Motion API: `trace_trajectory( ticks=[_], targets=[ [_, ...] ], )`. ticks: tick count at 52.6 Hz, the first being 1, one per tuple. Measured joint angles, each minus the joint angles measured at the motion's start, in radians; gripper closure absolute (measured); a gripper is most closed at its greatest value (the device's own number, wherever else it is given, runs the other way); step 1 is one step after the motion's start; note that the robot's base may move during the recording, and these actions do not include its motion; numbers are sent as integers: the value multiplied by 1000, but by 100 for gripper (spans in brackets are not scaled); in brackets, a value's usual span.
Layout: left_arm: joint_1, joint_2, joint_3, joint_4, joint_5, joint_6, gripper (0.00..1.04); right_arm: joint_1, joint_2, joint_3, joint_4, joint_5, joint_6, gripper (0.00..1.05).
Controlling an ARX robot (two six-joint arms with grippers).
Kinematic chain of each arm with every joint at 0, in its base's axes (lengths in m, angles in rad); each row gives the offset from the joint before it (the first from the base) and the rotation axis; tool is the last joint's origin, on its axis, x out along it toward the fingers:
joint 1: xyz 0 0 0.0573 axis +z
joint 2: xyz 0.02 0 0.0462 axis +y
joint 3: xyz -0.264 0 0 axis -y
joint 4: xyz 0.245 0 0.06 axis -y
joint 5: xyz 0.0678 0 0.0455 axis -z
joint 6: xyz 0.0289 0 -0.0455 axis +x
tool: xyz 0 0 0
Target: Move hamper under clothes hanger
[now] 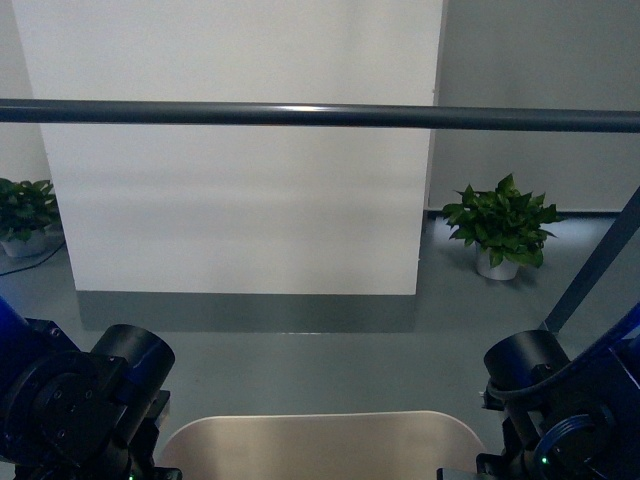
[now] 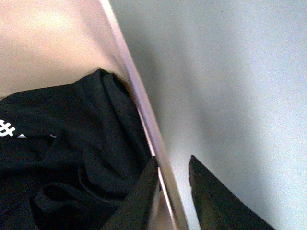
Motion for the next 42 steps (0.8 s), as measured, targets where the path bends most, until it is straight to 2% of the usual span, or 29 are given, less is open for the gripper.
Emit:
trace_trajectory(
  ticks=[11, 20, 23, 26, 42],
  targets=[
    [30, -23, 10, 4, 27, -49, 36, -43, -34, -14, 20, -9, 5, 44],
    [41, -74, 27, 2, -14, -13, 16, -63, -56, 37, -1, -8, 14, 24],
    [48, -109, 39, 2, -32, 32, 6, -73, -71, 68, -5, -7, 15, 13],
    [55, -139, 49, 5, -42, 61, 6, -78, -88, 92, -7, 2, 15, 6],
    [90, -328, 148, 31, 39, 25, 7, -61, -318, 69, 84, 66, 21, 8]
  ],
)
